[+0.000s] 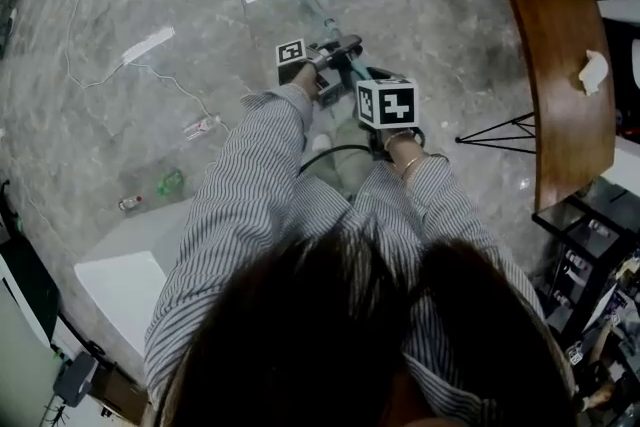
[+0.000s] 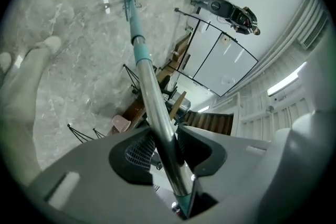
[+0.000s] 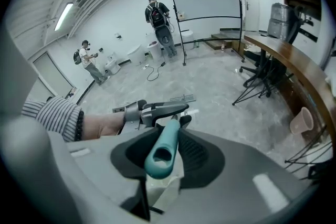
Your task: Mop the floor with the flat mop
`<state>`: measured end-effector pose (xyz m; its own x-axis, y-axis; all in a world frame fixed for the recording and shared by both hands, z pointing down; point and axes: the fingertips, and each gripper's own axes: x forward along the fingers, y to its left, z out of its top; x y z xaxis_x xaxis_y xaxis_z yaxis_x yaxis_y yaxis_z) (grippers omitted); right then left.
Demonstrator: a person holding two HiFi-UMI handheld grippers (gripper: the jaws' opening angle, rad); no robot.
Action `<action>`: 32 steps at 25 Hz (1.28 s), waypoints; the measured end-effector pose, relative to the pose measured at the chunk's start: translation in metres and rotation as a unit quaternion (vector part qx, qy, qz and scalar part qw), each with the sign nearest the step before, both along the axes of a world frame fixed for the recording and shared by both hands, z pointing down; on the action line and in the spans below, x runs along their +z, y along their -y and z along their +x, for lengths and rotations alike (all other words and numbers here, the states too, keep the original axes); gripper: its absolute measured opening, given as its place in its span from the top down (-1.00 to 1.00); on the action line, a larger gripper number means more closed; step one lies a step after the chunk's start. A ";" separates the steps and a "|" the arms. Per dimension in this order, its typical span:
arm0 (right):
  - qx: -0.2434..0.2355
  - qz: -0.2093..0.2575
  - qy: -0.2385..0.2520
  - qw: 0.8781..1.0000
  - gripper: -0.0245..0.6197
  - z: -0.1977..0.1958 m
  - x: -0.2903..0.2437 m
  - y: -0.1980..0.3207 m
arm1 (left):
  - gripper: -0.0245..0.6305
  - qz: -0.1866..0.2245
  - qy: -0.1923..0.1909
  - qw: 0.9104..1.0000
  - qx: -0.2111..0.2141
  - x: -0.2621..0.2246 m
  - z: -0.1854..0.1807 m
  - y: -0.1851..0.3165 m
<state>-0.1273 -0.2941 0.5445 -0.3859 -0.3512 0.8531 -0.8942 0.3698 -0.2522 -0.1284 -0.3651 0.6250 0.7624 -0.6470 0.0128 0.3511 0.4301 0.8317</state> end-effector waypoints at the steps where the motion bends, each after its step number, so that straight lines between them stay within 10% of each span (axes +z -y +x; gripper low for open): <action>1: -0.004 -0.001 0.001 1.000 0.56 -0.005 0.003 0.013 | 0.56 -0.005 0.005 1.000 -0.010 0.003 -0.006 0.013; 11: -0.033 -0.017 0.010 0.999 0.56 -0.046 0.016 0.167 | 0.58 -0.025 0.052 0.998 -0.005 0.018 -0.051 0.166; 21: -0.053 -0.006 0.027 0.998 0.56 -0.098 0.010 0.317 | 0.57 -0.020 0.039 0.994 -0.100 0.013 -0.113 0.316; 32: -0.066 -0.013 0.022 0.997 0.56 -0.080 0.017 0.302 | 0.57 -0.021 0.041 0.994 -0.102 0.019 -0.096 0.302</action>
